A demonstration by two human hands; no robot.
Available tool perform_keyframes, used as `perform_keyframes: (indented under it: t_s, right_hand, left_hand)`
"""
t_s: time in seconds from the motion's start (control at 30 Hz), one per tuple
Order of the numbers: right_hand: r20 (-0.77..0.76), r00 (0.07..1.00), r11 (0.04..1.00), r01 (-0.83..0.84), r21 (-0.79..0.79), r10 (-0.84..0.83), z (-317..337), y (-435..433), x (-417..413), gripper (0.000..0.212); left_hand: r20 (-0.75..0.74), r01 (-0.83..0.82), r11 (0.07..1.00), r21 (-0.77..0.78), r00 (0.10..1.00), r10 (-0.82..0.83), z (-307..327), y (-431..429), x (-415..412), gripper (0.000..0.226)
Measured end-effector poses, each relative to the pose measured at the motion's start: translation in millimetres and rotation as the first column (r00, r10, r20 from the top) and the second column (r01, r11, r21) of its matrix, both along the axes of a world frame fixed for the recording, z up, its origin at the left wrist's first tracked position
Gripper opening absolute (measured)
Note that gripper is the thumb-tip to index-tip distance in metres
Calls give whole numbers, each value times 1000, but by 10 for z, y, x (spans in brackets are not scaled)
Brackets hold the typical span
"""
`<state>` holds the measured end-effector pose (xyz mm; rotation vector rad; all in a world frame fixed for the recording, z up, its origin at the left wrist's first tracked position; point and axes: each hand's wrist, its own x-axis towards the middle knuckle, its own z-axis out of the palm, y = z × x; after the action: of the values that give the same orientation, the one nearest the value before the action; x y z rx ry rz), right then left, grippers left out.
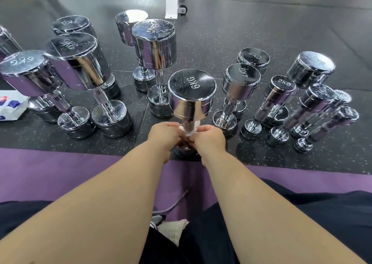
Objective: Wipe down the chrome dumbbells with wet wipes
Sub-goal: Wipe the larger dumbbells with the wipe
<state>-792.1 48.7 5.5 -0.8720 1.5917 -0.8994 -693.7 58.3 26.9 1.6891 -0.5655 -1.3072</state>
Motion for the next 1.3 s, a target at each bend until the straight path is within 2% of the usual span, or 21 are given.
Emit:
perform_keyframes:
  t_s: [0.13, 0.27, 0.33, 0.43, 0.5, 0.53, 0.6, 0.67, 0.7, 0.73, 0.93, 1.03, 1.1, 1.2, 1.27, 1.3]
  right_hand:
    - [-177, 984, 995, -9, -102, -9, 162, 18, -30, 9]
    - [32, 996, 983, 84, -166, -79, 268, 63, -28, 20]
    - [38, 995, 987, 101, -122, -97, 250, 54, -7, 17]
    - [21, 1000, 1000, 24, -20, -23, 197, 31, -2, 22]
    - [51, 999, 1000, 7, -15, -6, 224, 39, -2, 24]
    - [112, 993, 998, 42, -39, -37, 252, 36, -6, 26]
    - [368, 925, 990, 128, -63, -96, 295, 2, -35, 32]
    - [637, 770, 991, 103, -83, -27, 374, -8, -81, 33]
    - [708, 705, 993, 65, -95, 21, 399, 4, -101, 33]
    - [731, 679, 994, 22, -108, 65, 406, 13, -119, 32]
    - [532, 823, 978, -127, -168, 198, 324, -55, -195, 24]
    - [431, 865, 964, -202, -170, 257, 293, -120, -232, 30]
    - [296, 912, 956, -244, -165, 284, 247, -175, -233, 39]
    - [-2, 958, 948, -285, -142, 288, 143, -223, -199, 48]
    - [-85, 957, 947, -287, -142, 277, 147, -198, -175, 54]
    - [-92, 957, 946, -285, -153, 273, 172, -181, -164, 49]
  left_hand:
    - [-31, 73, 997, 7, 997, -73, 20, 37, 17, 31]
    - [-153, 25, 986, -165, 987, -51, 157, 58, 42, 27]
    - [-152, 46, 977, -207, 985, -79, 173, 65, 64, 27]
    - [2, 117, 985, -126, 993, -118, 25, 99, 32, 21]
    - [-23, 78, 992, -95, 996, -81, 20, 123, -15, 19]
    - [-56, 47, 992, -117, 997, -54, 34, 110, -15, 19]
    - [-193, 9, 982, -188, 980, -46, 116, 70, 34, 23]
    - [-331, 38, 962, -269, 935, -130, 236, 56, 99, 24]
    - [-381, 54, 955, -291, 910, -167, 270, 59, 115, 24]
    - [-402, 63, 954, -294, 897, -183, 268, 60, 117, 25]
    - [-302, 108, 960, -257, 935, -186, 189, 46, 72, 21]
    - [-276, 136, 954, -267, 938, -211, 189, 51, 110, 19]
    - [-261, 144, 954, -265, 941, -214, 206, 42, 118, 20]
    - [-232, 117, 970, -212, 959, -166, 167, 34, 155, 19]
    - [-153, 101, 983, -154, 980, -124, 110, 27, 153, 20]
    - [-98, 106, 987, -122, 988, -118, 91, 21, 125, 21]
